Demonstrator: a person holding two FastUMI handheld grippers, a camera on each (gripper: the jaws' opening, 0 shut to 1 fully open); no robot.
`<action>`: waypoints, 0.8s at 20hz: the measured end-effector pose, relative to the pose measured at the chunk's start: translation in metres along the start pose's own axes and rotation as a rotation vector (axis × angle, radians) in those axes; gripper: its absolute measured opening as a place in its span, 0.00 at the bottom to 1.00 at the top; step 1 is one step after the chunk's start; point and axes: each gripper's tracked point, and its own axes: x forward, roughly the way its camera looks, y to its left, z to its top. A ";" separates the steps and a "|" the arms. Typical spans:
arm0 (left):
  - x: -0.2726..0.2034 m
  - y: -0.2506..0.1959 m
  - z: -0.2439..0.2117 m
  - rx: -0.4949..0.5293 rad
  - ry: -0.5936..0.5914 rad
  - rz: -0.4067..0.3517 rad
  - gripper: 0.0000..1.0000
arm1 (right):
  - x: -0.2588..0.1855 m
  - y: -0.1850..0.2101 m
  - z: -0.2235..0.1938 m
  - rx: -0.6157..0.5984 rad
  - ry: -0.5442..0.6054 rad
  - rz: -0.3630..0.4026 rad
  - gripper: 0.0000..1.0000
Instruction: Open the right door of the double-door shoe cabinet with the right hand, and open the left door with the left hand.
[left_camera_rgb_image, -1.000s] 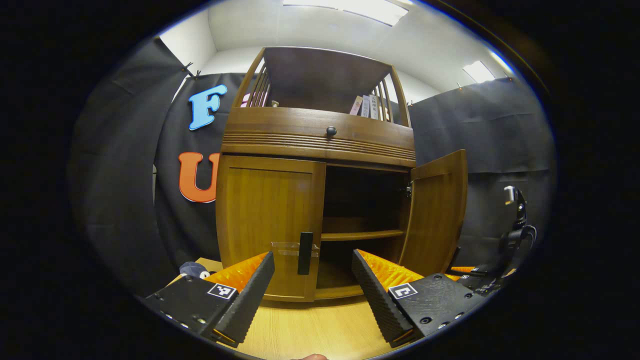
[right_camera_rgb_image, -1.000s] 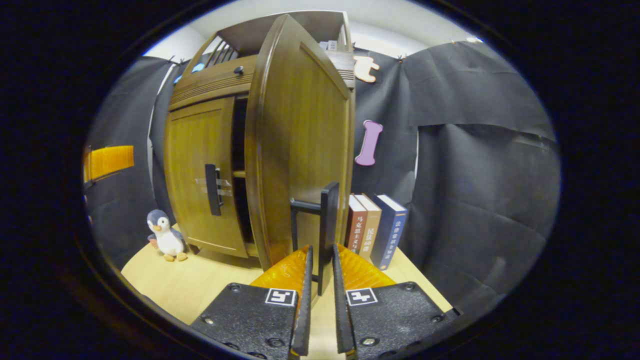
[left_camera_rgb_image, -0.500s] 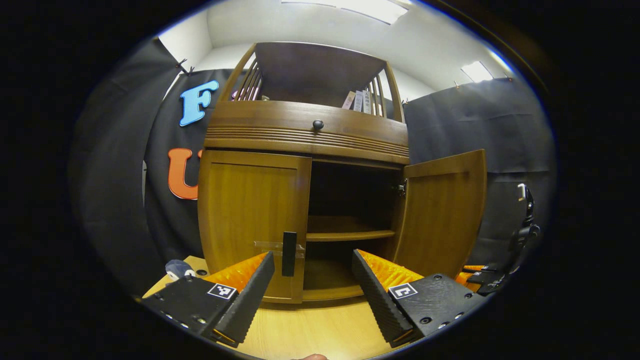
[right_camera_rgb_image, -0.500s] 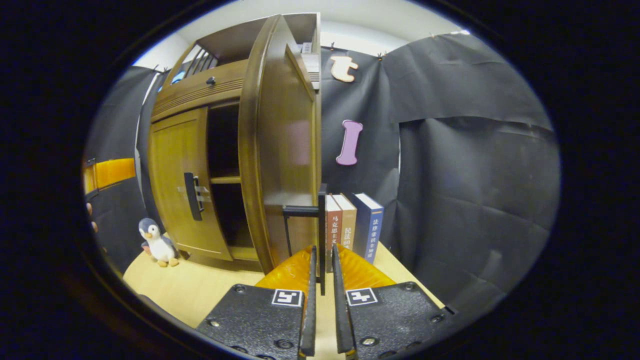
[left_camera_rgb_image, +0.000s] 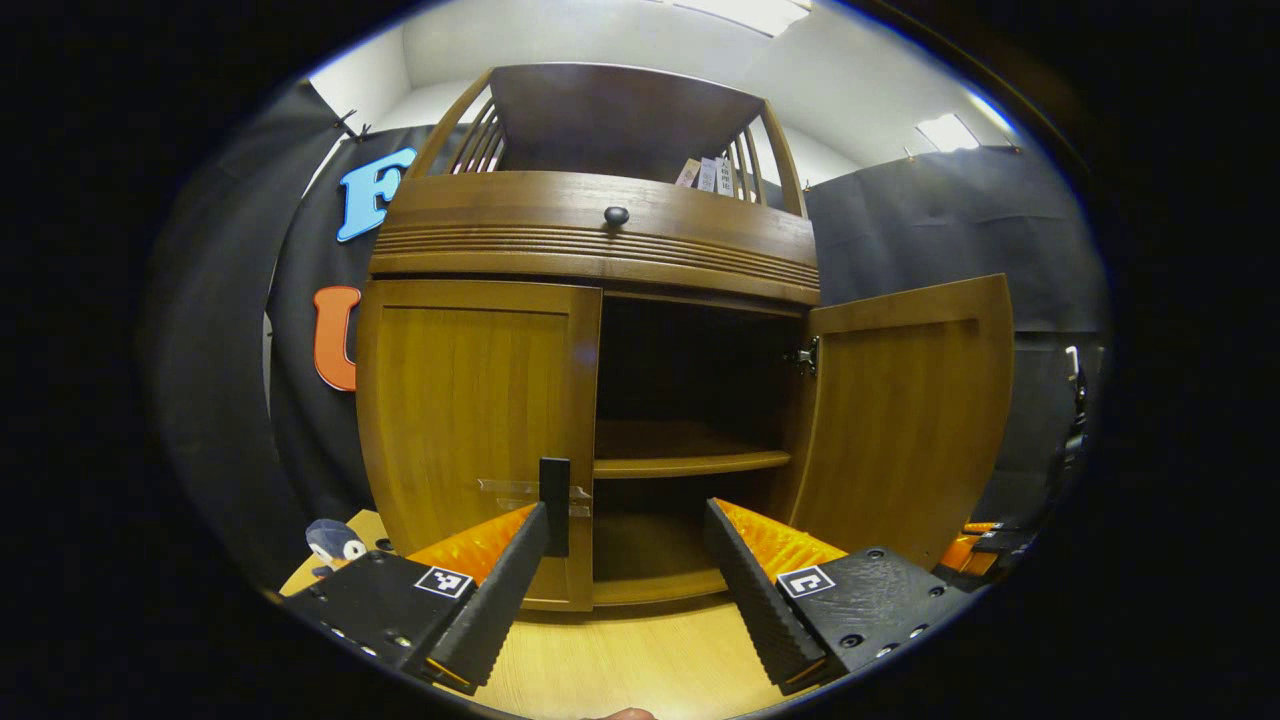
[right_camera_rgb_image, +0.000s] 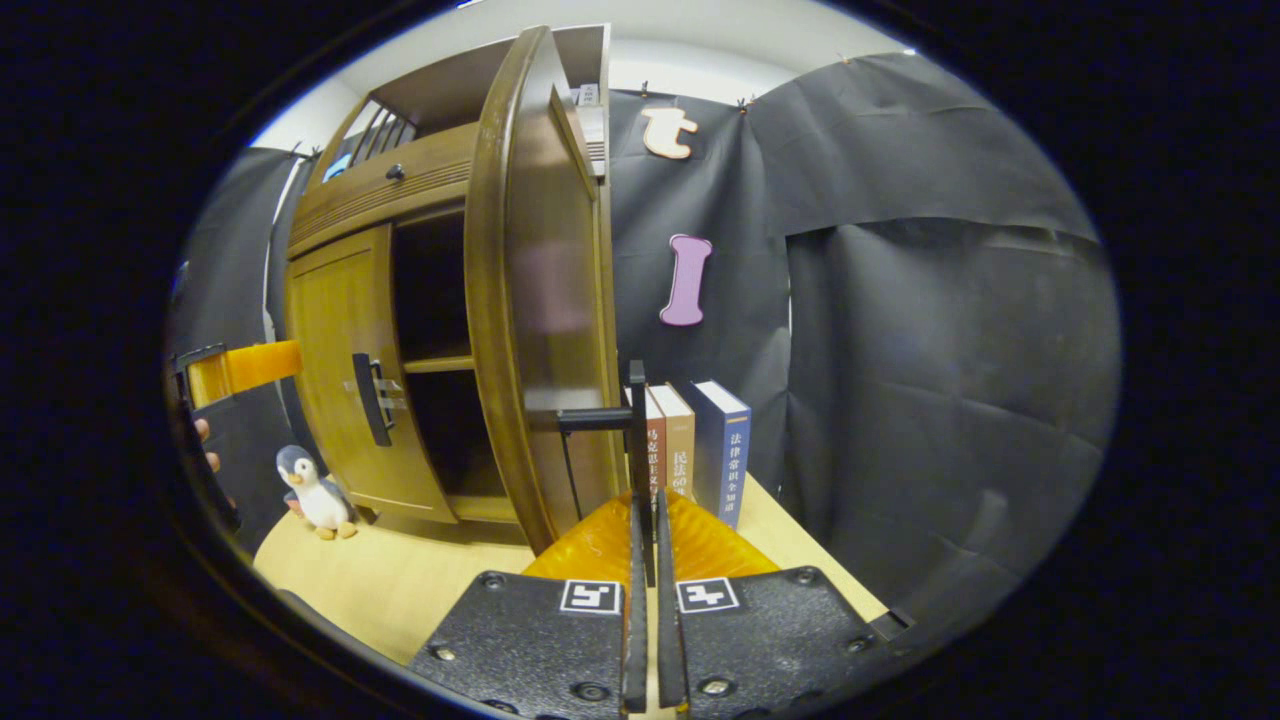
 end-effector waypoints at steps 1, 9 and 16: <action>0.007 0.003 -0.001 0.006 -0.001 0.006 0.95 | -0.001 0.001 -0.002 -0.001 0.000 0.001 0.07; 0.084 0.044 -0.052 -0.032 0.078 0.108 0.95 | -0.016 -0.033 0.005 0.014 -0.010 -0.064 0.08; 0.114 0.069 -0.075 -0.035 0.119 0.166 0.94 | -0.035 -0.061 0.010 0.027 -0.036 -0.115 0.08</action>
